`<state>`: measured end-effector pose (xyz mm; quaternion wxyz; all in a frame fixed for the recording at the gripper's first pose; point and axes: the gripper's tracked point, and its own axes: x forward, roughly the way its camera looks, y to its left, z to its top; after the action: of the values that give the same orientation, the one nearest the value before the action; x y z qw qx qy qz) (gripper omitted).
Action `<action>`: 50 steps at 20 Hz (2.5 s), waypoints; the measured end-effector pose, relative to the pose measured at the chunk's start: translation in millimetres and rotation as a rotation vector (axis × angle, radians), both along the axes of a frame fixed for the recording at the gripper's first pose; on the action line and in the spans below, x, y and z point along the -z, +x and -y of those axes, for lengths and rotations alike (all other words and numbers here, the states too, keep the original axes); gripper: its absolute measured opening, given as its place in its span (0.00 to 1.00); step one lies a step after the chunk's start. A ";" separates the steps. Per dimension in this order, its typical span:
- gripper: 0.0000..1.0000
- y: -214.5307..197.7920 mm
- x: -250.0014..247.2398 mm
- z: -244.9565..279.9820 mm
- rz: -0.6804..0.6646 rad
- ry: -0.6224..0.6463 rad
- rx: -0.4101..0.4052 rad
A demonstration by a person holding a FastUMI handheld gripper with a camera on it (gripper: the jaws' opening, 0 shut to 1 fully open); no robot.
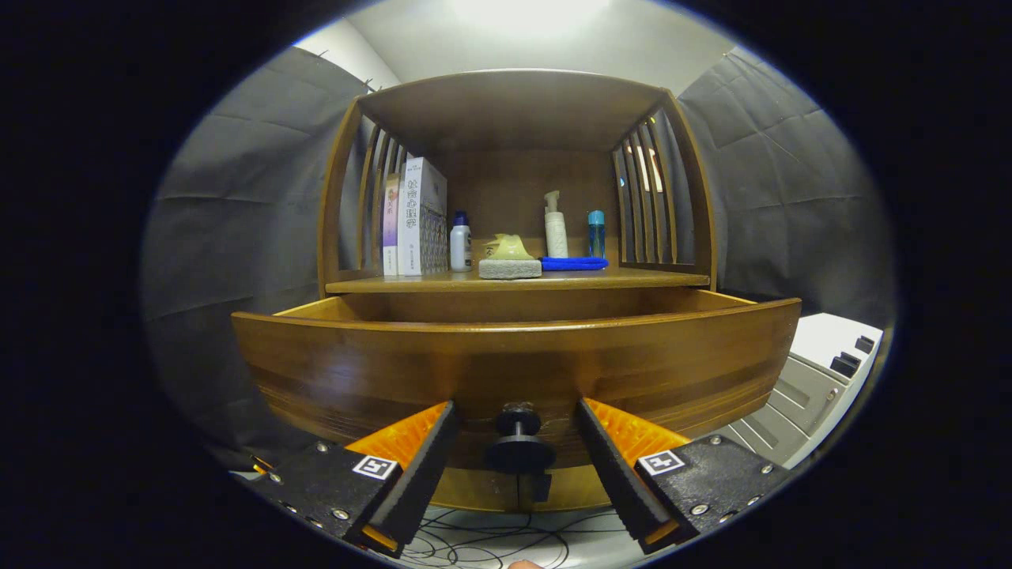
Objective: Pull open the drawer, take out the items inside it, and place them on the countertop above the cabinet.
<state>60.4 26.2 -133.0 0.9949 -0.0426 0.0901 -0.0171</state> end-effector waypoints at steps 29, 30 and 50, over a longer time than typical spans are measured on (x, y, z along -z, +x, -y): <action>0.95 115.3 3.3 2.6 -0.015 0.027 0.019; 0.95 118.9 3.6 2.9 -0.014 0.025 0.019; 0.95 104.9 -28.9 10.2 0.064 -0.056 0.021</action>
<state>165.3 16.0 -104.1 0.9954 -0.0692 0.0582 -0.0312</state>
